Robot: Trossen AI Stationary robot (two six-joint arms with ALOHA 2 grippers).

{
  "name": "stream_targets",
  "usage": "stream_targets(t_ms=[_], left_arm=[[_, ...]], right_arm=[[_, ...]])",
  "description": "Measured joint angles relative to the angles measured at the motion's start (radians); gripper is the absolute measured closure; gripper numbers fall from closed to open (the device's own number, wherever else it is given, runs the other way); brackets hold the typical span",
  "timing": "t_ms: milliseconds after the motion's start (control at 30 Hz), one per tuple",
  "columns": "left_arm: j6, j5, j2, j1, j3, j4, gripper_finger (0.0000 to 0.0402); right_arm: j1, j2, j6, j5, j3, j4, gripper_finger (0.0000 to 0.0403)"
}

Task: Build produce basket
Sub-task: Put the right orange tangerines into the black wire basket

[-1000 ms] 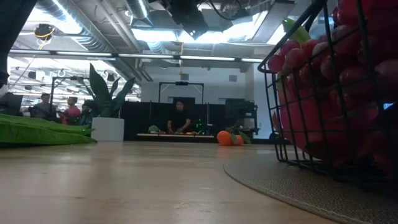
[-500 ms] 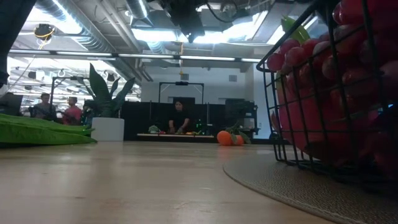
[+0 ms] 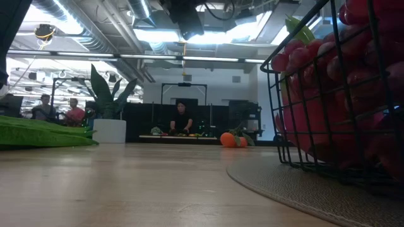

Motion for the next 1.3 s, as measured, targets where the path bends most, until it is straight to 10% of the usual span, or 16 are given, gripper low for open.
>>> stream_targets(t_ms=[433,1300], left_arm=[[-0.138,-0.087,0.000,0.048,0.000,0.006,0.0331],[-0.154,-0.088,0.000,0.194,0.000,0.017,0.0331]], right_arm=[[-0.284,-0.208,-0.251,0.247,-0.002,-0.008,0.0083],[-0.939,-0.225,-0.512,0.026,-0.174,0.122,0.0083]])
